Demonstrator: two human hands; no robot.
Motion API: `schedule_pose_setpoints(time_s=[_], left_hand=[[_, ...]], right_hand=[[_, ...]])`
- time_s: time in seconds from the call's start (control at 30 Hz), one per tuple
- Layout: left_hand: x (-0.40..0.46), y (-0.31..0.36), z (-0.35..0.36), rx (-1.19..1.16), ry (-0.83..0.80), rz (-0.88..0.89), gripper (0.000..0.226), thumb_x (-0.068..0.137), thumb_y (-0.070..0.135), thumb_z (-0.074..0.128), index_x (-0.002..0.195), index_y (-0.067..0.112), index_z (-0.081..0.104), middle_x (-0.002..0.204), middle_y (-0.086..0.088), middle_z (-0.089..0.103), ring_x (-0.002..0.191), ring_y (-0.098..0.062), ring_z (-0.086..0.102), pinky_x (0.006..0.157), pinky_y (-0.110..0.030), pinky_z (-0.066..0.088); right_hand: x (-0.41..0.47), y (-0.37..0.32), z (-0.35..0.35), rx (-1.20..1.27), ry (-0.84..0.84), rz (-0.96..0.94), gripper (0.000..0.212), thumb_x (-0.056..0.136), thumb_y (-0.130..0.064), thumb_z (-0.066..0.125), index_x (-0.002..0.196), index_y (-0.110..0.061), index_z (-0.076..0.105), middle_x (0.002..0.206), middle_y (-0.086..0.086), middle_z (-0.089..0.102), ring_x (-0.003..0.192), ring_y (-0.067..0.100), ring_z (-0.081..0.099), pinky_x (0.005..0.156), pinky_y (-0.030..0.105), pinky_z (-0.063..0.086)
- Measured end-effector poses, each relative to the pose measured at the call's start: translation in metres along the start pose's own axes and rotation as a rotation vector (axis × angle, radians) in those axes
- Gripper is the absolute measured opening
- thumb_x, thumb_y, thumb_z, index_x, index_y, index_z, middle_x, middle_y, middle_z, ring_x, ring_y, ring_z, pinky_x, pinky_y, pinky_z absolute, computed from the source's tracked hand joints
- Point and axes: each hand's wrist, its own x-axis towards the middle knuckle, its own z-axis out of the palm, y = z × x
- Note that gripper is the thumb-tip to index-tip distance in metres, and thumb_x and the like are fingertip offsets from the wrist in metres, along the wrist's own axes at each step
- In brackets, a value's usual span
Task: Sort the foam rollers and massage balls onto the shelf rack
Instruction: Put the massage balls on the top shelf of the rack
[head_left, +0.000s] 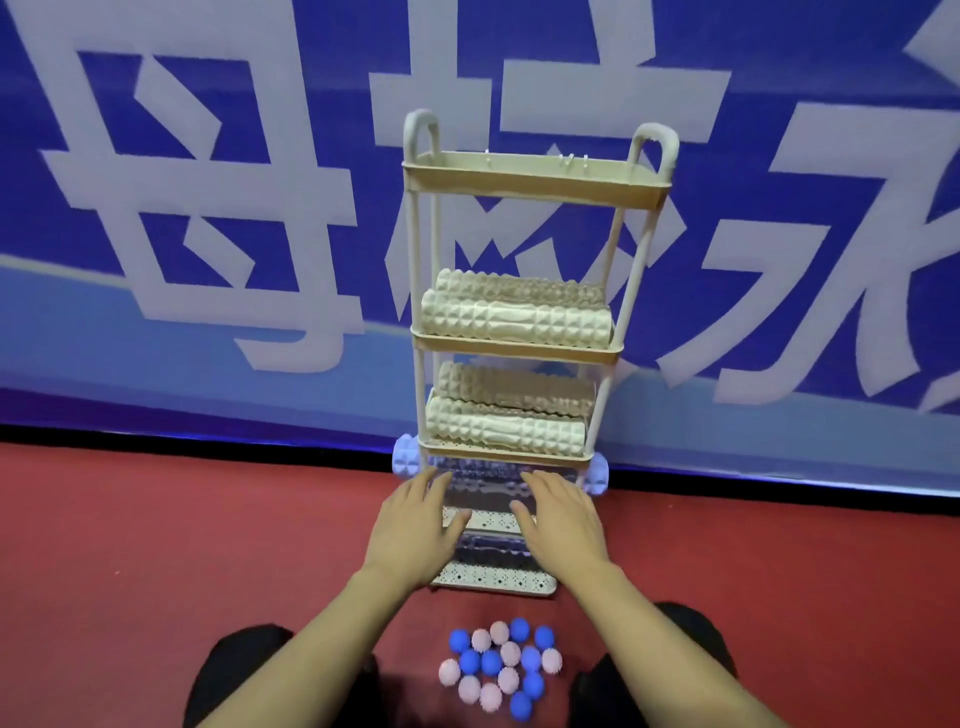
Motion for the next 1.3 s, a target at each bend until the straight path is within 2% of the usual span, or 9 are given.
schedule_pose_setpoints(time_s=[0.07, 0.17, 0.23, 0.3, 0.5, 0.73, 0.87, 1.13, 1.3], left_hand=[[-0.030, 0.002, 0.019, -0.003, -0.065, -0.024, 0.082, 0.087, 0.068, 0.018, 0.148, 0.020, 0.044, 0.153, -0.004, 0.043, 0.133, -0.029, 0.047, 0.105, -0.042, 0.042], [-0.074, 0.010, 0.044, -0.027, -0.129, -0.039, 0.070, 0.094, 0.064, 0.031, 0.149, 0.022, 0.040, 0.153, -0.001, 0.041, 0.133, -0.027, 0.046, 0.106, -0.040, 0.041], [-0.098, 0.012, 0.061, -0.046, -0.186, -0.053, 0.065, 0.098, 0.060, 0.038, 0.152, 0.024, 0.035, 0.157, 0.000, 0.034, 0.138, -0.024, 0.041, 0.110, -0.039, 0.036], [-0.118, 0.013, 0.073, -0.058, -0.230, -0.068, 0.064, 0.099, 0.058, 0.040, 0.152, 0.024, 0.033, 0.158, 0.001, 0.031, 0.139, -0.024, 0.038, 0.112, -0.037, 0.035], [-0.146, 0.015, 0.100, -0.067, -0.315, -0.070, 0.064, 0.099, 0.057, 0.040, 0.154, 0.024, 0.032, 0.158, -0.001, 0.030, 0.140, -0.025, 0.037, 0.112, -0.038, 0.035], [-0.122, 0.011, 0.135, -0.057, -0.403, -0.099, 0.063, 0.098, 0.057, 0.042, 0.151, 0.024, 0.034, 0.154, 0.000, 0.033, 0.134, -0.026, 0.041, 0.106, -0.042, 0.041], [-0.102, 0.000, 0.175, -0.061, -0.539, -0.130, 0.062, 0.097, 0.058, 0.044, 0.148, 0.024, 0.036, 0.148, 0.000, 0.038, 0.129, -0.028, 0.045, 0.103, -0.043, 0.044], [-0.057, -0.041, 0.281, -0.121, -0.796, -0.252, 0.061, 0.099, 0.052, 0.048, 0.151, 0.023, 0.034, 0.149, -0.002, 0.038, 0.133, -0.030, 0.043, 0.111, -0.039, 0.035], [-0.043, -0.066, 0.341, -0.203, -0.862, -0.404, 0.055, 0.096, 0.047, 0.058, 0.143, 0.022, 0.045, 0.131, -0.007, 0.049, 0.118, -0.037, 0.056, 0.096, -0.042, 0.046]], right_hand=[[-0.034, 0.001, 0.016, -0.037, -0.056, -0.002, 0.052, 0.100, -0.046, 0.047, 0.144, -0.020, 0.052, 0.143, -0.004, 0.055, 0.134, 0.020, 0.049, 0.111, 0.037, 0.036], [-0.081, 0.003, 0.043, -0.065, -0.121, 0.000, 0.056, 0.093, -0.053, 0.040, 0.137, -0.022, 0.058, 0.132, -0.003, 0.062, 0.125, 0.022, 0.057, 0.106, 0.037, 0.042], [-0.108, 0.005, 0.055, -0.076, -0.184, 0.010, 0.061, 0.094, -0.055, 0.032, 0.143, -0.024, 0.051, 0.140, -0.004, 0.055, 0.133, 0.020, 0.050, 0.113, 0.036, 0.034], [-0.129, 0.009, 0.061, -0.071, -0.250, 0.028, 0.055, 0.099, -0.051, 0.039, 0.148, -0.025, 0.043, 0.148, -0.005, 0.048, 0.139, 0.019, 0.041, 0.116, 0.034, 0.029], [-0.170, 0.030, 0.082, -0.044, -0.359, 0.094, 0.056, 0.097, -0.052, 0.047, 0.148, -0.028, 0.041, 0.146, -0.007, 0.048, 0.135, 0.019, 0.045, 0.111, 0.033, 0.032], [-0.163, 0.058, 0.114, -0.020, -0.502, 0.167, 0.062, 0.092, -0.059, 0.051, 0.146, -0.031, 0.041, 0.147, -0.006, 0.047, 0.129, 0.023, 0.050, 0.106, 0.037, 0.039], [-0.145, 0.076, 0.149, 0.032, -0.592, 0.244, 0.064, 0.091, -0.058, 0.056, 0.146, -0.028, 0.042, 0.151, -0.004, 0.045, 0.131, 0.025, 0.050, 0.107, 0.037, 0.040], [-0.102, 0.107, 0.261, 0.236, -0.770, 0.521, 0.066, 0.090, -0.053, 0.063, 0.148, -0.029, 0.040, 0.151, -0.003, 0.041, 0.136, 0.023, 0.046, 0.104, 0.035, 0.042], [-0.097, 0.124, 0.339, 0.321, -0.880, 0.615, 0.071, 0.084, -0.054, 0.068, 0.145, -0.032, 0.037, 0.144, 0.003, 0.041, 0.128, 0.031, 0.053, 0.101, 0.042, 0.047]])
